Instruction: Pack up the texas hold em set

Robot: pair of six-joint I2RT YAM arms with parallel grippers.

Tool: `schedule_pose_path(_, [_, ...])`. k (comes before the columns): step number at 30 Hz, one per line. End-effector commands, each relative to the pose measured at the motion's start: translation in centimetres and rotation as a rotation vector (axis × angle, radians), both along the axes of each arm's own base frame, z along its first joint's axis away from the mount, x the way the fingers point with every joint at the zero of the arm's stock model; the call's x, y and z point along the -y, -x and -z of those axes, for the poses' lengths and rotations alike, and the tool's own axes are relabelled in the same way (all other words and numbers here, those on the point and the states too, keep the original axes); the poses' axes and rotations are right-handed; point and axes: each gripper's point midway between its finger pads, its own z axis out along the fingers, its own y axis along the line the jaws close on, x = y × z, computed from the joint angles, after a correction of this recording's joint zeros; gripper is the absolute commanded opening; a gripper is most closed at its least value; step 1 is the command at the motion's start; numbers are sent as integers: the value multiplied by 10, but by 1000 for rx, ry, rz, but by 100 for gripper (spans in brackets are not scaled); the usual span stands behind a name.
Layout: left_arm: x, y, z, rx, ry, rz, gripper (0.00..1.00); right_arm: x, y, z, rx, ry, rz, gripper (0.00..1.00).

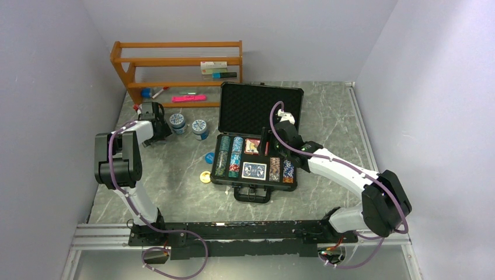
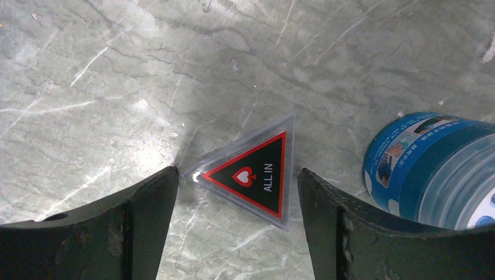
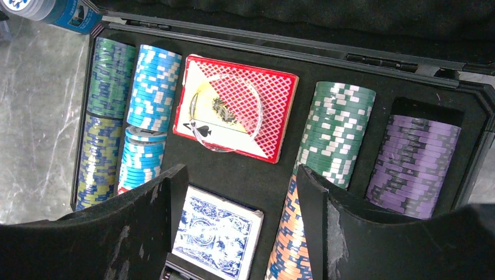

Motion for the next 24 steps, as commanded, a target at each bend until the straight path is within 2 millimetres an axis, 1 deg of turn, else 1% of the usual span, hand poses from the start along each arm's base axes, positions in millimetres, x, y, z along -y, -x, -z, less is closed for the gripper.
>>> schedule_pose_path(1, [3, 15, 20, -91, 20, 39, 79, -1, -6, -6, 26, -18, 12, 72])
schedule_pose_path(4, [6, 14, 26, -104, 36, 56, 75, 0, -6, -5, 25, -16, 14, 72])
schedule_pose_path(9, [8, 10, 25, -97, 43, 80, 70, 0, -6, -4, 23, -13, 14, 72])
schedule_pose_path(14, [14, 11, 24, -91, 64, 104, 56, 1, -6, -5, 29, -10, 16, 72])
schedule_pose_path(17, [15, 11, 15, -68, 62, 100, 51, 2, -6, -7, 36, -11, 19, 72])
schedule_pose_path(22, [31, 11, -10, -14, 59, 80, 50, 2, -7, -12, 46, -17, 22, 72])
schedule_pose_path(24, [37, 14, -19, -11, 73, 65, 50, 0, -8, -17, 49, -32, 19, 72])
